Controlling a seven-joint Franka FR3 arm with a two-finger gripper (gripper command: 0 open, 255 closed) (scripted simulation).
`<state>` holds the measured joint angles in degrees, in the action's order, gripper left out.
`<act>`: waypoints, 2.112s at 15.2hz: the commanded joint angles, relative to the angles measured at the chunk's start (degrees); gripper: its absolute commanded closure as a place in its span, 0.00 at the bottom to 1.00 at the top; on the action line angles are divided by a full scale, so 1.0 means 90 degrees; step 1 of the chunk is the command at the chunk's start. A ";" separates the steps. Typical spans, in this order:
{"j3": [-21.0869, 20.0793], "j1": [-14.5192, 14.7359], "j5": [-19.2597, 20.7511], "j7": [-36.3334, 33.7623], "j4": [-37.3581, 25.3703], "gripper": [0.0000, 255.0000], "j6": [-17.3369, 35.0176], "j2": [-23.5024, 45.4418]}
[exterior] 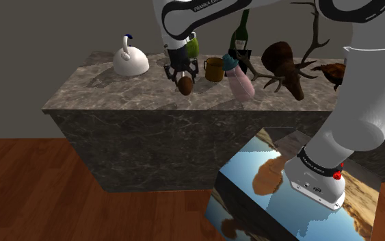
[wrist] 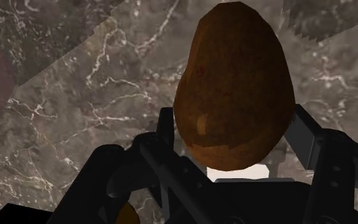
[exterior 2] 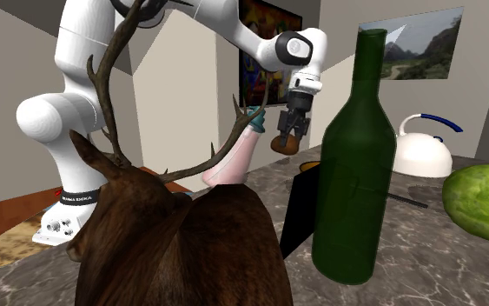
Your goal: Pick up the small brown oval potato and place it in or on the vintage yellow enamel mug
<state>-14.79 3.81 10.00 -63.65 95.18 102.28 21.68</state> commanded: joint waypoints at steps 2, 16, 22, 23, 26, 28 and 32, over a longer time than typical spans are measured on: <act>-0.0007 -0.0004 -0.0024 0.0040 -0.0162 1.00 -0.0229 -0.0070; -0.0039 0.0024 -0.0098 0.0163 -0.1071 1.00 -0.1330 -0.0277; -0.0048 0.0051 -0.0103 0.0203 -0.1539 1.00 -0.1798 -0.0280; 0.0001 -0.0041 -0.0090 0.0339 -0.1516 1.00 -0.1780 -0.0301; 0.0146 -0.0310 -0.0046 0.0746 -0.1492 1.00 -0.1738 -0.0328; 0.0245 -0.0483 -0.0012 0.1015 -0.1521 1.00 -0.1720 -0.0315; 0.0439 -0.0818 0.0063 0.1547 -0.1689 1.00 -0.1713 -0.0209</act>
<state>-11.30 -2.72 10.40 -51.07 80.13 86.67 19.65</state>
